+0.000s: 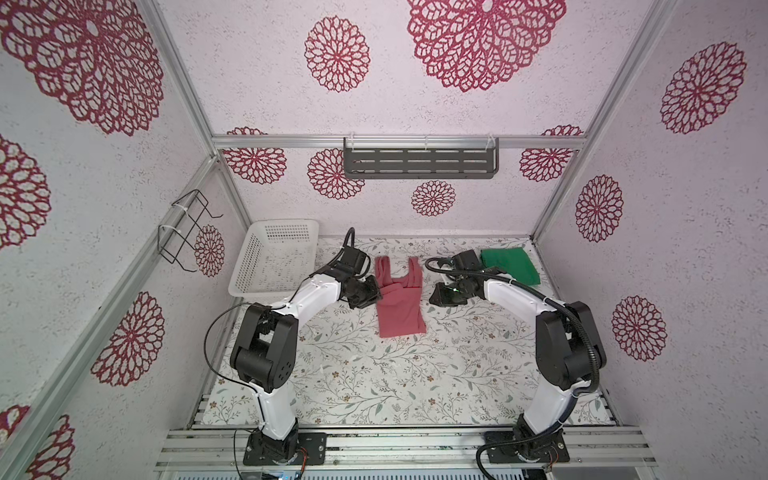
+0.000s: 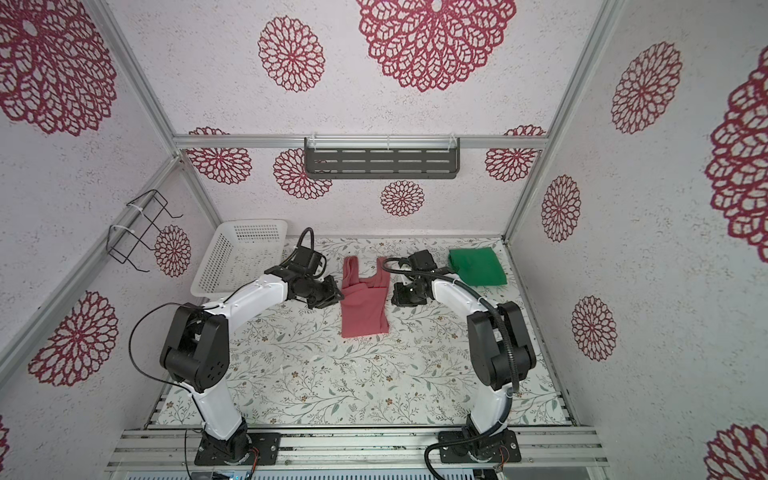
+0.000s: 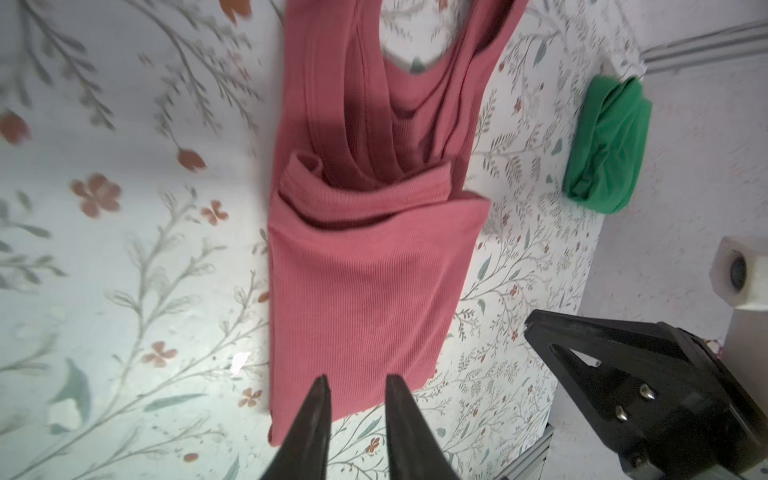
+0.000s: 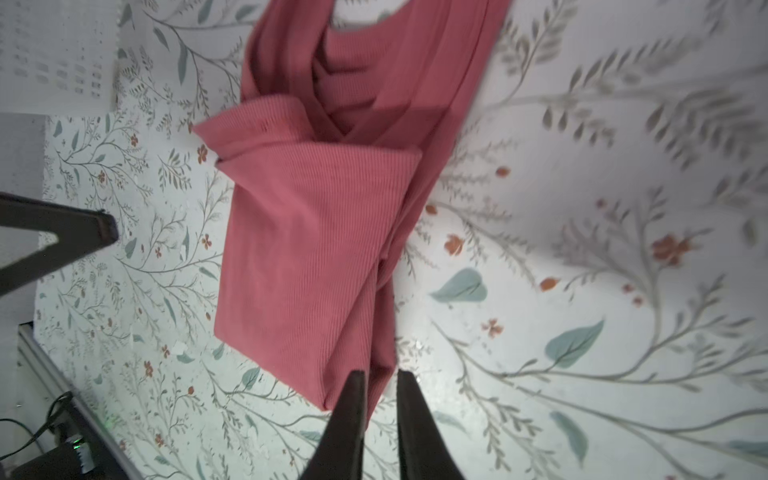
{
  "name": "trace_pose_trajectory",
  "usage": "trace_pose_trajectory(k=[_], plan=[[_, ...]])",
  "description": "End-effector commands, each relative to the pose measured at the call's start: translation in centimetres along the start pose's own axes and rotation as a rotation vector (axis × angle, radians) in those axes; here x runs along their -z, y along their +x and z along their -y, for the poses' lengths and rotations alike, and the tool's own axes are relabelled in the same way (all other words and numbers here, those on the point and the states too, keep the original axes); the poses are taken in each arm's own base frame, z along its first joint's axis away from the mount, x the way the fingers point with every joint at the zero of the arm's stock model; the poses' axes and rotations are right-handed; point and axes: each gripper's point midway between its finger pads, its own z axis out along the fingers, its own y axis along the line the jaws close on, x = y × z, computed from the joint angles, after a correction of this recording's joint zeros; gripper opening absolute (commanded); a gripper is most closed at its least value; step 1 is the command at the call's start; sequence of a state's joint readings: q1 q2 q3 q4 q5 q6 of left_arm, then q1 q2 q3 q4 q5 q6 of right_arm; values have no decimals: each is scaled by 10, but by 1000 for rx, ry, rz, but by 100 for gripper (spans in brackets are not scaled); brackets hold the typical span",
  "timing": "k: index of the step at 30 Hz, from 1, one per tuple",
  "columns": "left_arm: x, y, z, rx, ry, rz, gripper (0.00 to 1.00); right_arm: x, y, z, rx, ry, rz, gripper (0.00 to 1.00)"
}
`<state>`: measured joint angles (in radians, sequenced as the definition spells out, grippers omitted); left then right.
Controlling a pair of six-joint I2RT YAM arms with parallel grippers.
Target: Fold and stack the tank tops
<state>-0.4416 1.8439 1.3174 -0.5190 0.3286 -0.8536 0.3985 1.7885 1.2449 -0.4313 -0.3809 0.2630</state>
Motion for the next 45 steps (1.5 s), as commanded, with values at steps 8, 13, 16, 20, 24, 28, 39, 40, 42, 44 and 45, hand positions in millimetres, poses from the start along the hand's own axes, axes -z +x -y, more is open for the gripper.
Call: trace_pose_trajectory(k=[8,13,16,20,24,28,39,40,42,44,45], plan=[[-25,55,-26,87,-60,-43,39,-24,29,-24,-61,-126,-10,38],[-38,73,-40,115,-71,-71,38,-39,36,-23,-78,-129,-33,33],[-46,76,-40,130,-51,-80,28,-41,37,-22,-86,-129,-35,23],[-48,75,-39,120,-54,-79,3,-38,38,-17,-88,-94,-37,5],[-39,75,-46,89,-104,-78,0,-33,42,-6,-87,-46,-43,0],[-30,78,-63,74,-165,-83,0,-27,47,7,-74,5,-52,0],[-24,86,-68,47,-195,-108,0,-12,48,14,-33,21,-74,11],[-23,87,-65,45,-188,-111,0,-10,50,10,-36,-2,-77,16],[-20,89,-60,49,-165,-111,0,-3,55,3,-44,-35,-75,26],[-15,92,-55,56,-143,-110,1,2,63,-1,-62,-54,-78,30],[-13,92,-53,59,-136,-109,7,4,67,-3,-76,-69,-76,32]])
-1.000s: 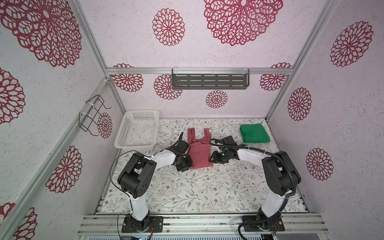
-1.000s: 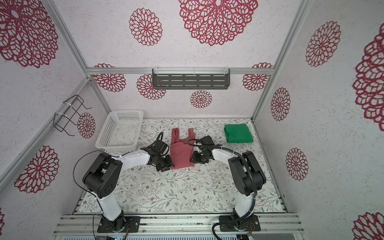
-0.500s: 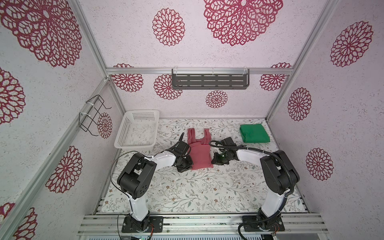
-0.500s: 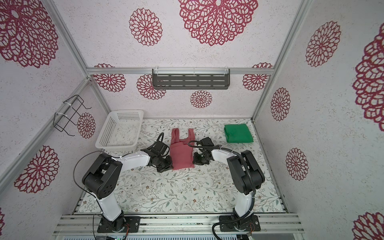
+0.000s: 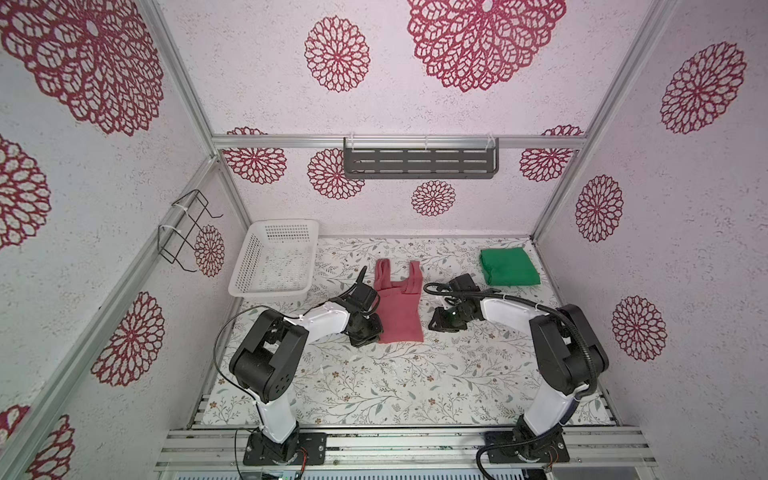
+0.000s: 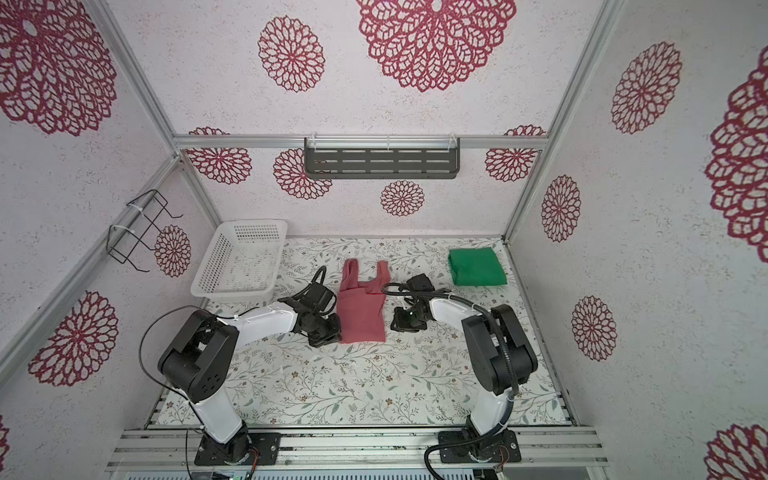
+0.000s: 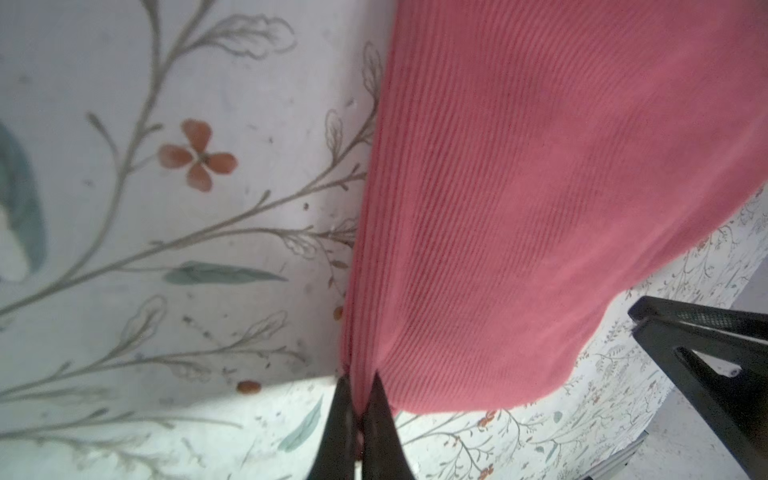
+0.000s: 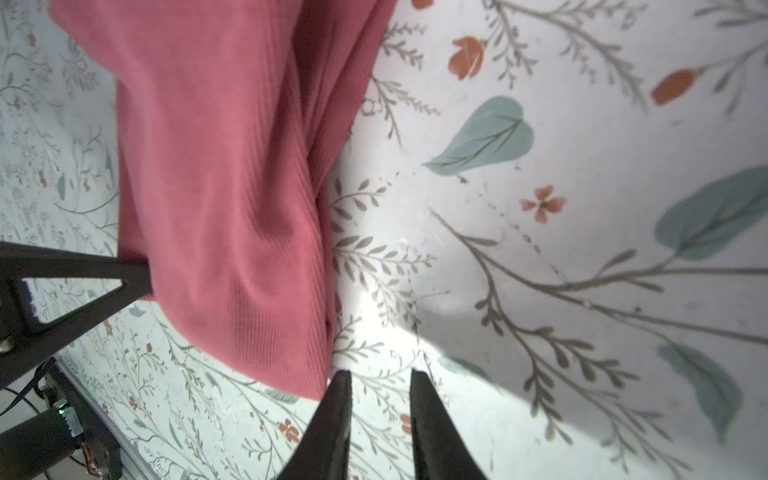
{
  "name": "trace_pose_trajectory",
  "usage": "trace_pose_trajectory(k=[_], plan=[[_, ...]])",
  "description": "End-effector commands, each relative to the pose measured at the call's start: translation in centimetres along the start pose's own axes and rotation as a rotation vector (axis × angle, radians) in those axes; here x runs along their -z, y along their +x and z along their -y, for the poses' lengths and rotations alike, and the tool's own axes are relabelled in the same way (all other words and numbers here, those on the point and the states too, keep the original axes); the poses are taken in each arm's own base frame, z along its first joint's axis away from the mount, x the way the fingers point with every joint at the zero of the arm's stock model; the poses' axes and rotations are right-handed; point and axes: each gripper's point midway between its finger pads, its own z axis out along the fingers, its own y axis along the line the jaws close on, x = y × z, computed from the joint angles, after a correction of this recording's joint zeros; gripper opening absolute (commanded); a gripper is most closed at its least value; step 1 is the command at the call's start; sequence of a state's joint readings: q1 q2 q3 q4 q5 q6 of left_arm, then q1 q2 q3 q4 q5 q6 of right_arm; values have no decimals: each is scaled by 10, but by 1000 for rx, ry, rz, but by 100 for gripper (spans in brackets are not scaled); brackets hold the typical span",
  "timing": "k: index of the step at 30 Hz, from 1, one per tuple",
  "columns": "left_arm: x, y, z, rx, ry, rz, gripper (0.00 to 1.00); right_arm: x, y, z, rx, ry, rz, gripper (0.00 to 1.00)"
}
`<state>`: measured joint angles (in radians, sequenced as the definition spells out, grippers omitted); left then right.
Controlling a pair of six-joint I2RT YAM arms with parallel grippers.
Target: Fold and stack the tank tops
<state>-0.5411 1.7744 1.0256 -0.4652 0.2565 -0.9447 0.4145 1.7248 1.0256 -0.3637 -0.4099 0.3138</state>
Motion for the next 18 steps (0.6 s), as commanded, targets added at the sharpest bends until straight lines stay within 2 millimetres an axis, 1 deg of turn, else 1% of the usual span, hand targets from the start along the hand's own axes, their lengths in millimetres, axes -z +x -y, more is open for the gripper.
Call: trace_pose_trajectory(k=[1,3,5,8,9,11,14,18], plan=[[16,10,5,7,30,-5,12,19,10,-16,-18,-77,17,34],[23,14,5,18,44,1,23,17,18,-23,-59,-126,24,37],[30,18,3,42,54,13,37,15,25,-34,-79,-173,33,41],[34,24,-1,101,97,38,55,10,28,-45,-126,-240,66,44],[32,27,-2,127,123,42,58,8,30,-46,-150,-258,76,44],[27,30,-5,174,157,53,60,3,32,-47,-185,-275,92,44],[18,33,-3,221,200,61,60,-7,37,-46,-213,-268,95,44],[4,37,-1,265,217,64,60,-14,38,-43,-262,-266,122,43]])
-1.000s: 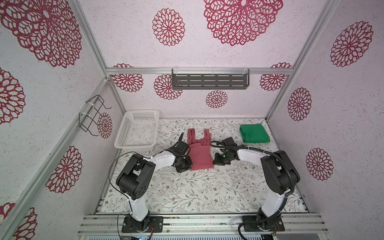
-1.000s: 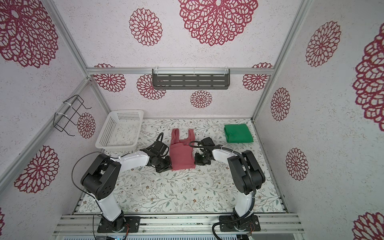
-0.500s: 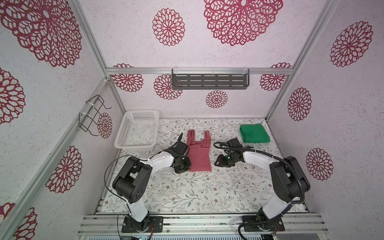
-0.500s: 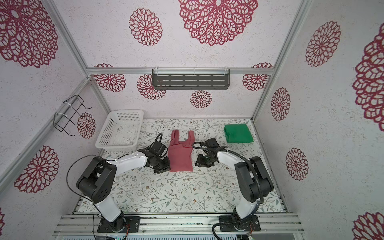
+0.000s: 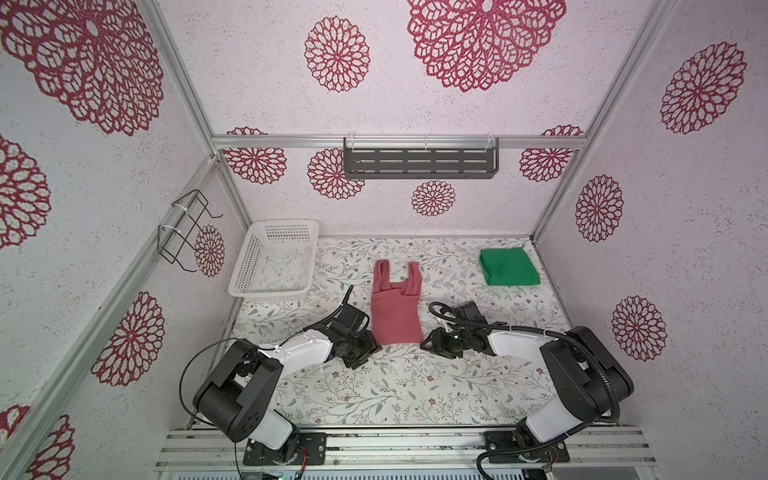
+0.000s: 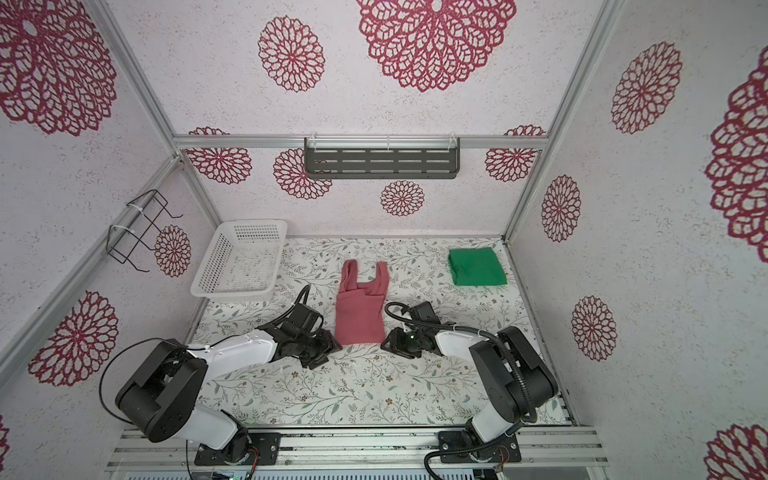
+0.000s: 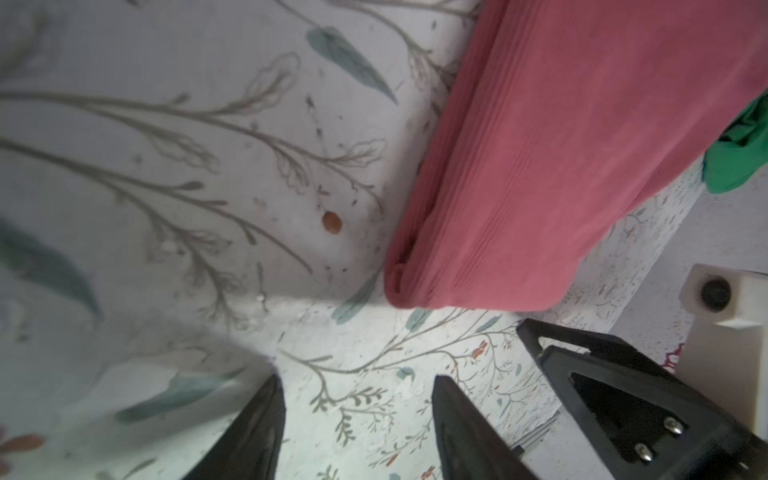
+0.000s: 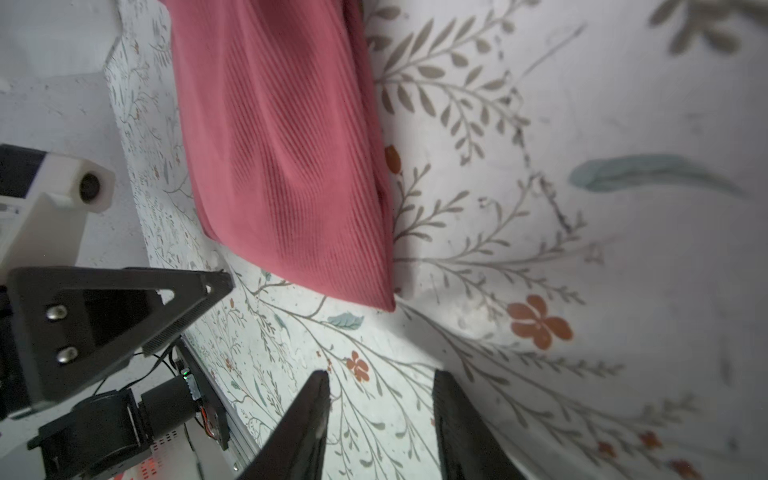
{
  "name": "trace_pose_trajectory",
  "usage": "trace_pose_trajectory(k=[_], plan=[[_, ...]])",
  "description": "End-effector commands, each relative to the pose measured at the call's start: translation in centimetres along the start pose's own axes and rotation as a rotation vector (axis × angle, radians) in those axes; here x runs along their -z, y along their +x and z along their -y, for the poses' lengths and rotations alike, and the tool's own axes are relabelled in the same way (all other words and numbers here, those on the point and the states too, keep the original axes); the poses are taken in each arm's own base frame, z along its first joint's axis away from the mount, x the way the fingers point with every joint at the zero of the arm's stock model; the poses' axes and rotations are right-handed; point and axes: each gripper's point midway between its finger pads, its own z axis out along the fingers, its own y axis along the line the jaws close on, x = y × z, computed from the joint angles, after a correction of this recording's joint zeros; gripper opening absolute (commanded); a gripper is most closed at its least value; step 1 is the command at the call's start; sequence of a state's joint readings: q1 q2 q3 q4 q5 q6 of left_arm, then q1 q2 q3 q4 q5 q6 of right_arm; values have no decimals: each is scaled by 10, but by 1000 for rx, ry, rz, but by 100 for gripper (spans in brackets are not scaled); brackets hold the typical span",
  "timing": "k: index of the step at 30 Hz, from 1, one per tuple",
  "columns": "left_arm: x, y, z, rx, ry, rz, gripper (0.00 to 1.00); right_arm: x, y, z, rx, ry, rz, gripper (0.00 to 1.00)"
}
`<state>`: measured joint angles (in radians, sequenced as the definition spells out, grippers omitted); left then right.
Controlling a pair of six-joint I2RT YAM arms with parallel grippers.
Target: Fold and stack the tank tops
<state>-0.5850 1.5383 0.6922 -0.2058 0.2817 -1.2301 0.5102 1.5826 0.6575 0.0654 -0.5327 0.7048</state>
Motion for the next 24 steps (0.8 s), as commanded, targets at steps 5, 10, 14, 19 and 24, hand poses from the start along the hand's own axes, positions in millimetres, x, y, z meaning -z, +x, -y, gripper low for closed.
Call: trace_pose_trajectory(k=[5,10,14,19,24], plan=[[-22,-4,-2,135,64,70,55,-4,-17,-6,-101,-57,125,43],[-32,-7,-8,153,49,83,48,-10,-19,-1,-128,-40,140,43],[-32,-10,-17,164,20,108,41,-14,-18,4,-146,-34,136,42],[-30,-13,-26,153,-27,132,37,-20,-18,5,-162,-36,134,41],[-36,-17,-29,131,-58,138,29,-25,-21,6,-173,-43,137,35]])
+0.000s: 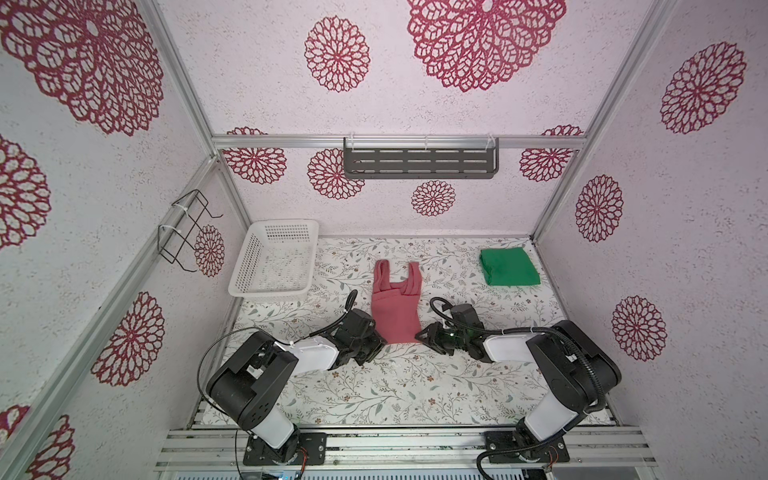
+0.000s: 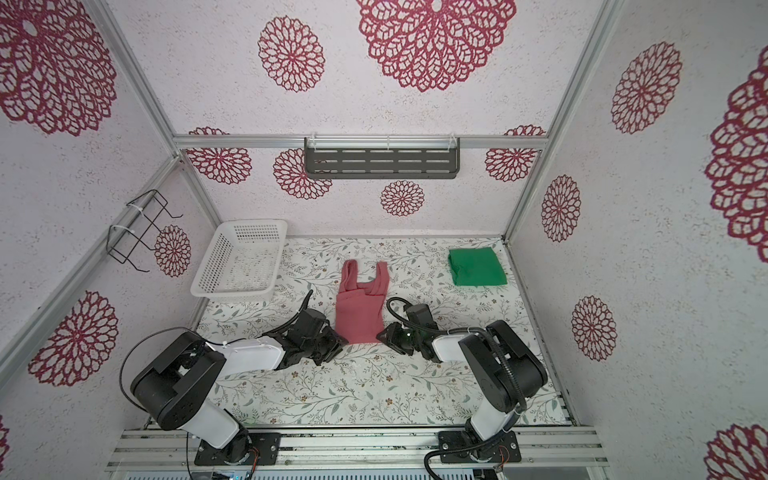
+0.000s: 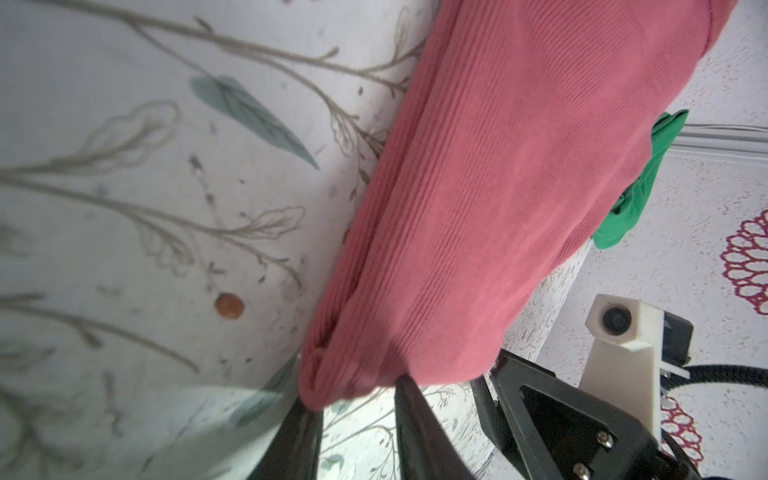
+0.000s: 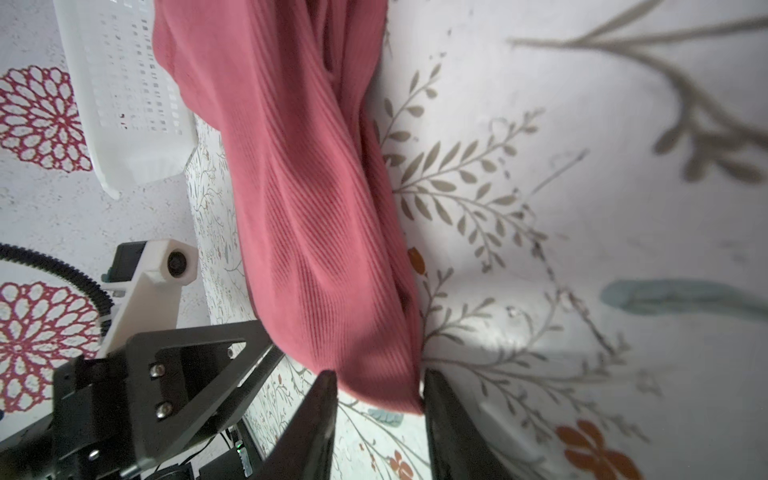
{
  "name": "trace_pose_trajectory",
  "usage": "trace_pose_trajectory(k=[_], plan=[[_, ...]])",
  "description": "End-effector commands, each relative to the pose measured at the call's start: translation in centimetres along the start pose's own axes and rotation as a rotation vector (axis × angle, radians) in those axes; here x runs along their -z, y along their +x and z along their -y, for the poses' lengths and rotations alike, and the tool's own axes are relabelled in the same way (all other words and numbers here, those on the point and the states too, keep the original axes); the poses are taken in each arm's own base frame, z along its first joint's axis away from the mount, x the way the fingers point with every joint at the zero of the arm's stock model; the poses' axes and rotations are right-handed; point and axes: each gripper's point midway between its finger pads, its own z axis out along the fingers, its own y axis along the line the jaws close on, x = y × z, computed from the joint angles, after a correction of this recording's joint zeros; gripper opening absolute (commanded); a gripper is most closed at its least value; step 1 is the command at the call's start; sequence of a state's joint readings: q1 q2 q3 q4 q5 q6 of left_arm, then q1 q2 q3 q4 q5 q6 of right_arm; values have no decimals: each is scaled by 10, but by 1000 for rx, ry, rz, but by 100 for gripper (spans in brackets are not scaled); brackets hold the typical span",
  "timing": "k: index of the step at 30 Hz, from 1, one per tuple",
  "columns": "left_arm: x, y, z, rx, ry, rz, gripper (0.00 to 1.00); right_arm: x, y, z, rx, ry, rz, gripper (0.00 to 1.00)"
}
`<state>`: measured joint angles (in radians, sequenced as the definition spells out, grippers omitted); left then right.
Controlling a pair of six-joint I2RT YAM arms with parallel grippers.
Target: Fold and stack the tank tops
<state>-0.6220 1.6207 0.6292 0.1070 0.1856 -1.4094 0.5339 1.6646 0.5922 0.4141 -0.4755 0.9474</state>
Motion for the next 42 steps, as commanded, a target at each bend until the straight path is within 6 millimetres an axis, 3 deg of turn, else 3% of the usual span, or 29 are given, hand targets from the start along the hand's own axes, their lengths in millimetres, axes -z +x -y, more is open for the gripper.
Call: trace_pose_trajectory(k=[1,7,9,13,18,22,28,35,42], plan=[[-8,-4,-49,-2,-195,30,26,-6,3,15,-40,55,-2,33],[-4,-14,-45,-62,-248,51,0,-6,-2,10,-27,54,7,9],[-1,-16,-42,-86,-267,54,0,-5,-4,7,-21,55,9,0],[5,-15,-37,-115,-272,48,0,2,-3,1,-9,56,6,0],[22,3,-33,-150,-279,30,0,23,14,-7,32,84,-17,0],[45,20,-20,-202,-283,30,0,44,37,-16,70,107,-47,0],[94,29,5,-262,-272,72,0,84,50,-37,120,115,-28,0],[143,15,52,-332,-189,149,0,125,33,-74,192,97,63,0],[136,-11,87,-413,-171,140,0,128,-10,-94,254,116,151,0]])
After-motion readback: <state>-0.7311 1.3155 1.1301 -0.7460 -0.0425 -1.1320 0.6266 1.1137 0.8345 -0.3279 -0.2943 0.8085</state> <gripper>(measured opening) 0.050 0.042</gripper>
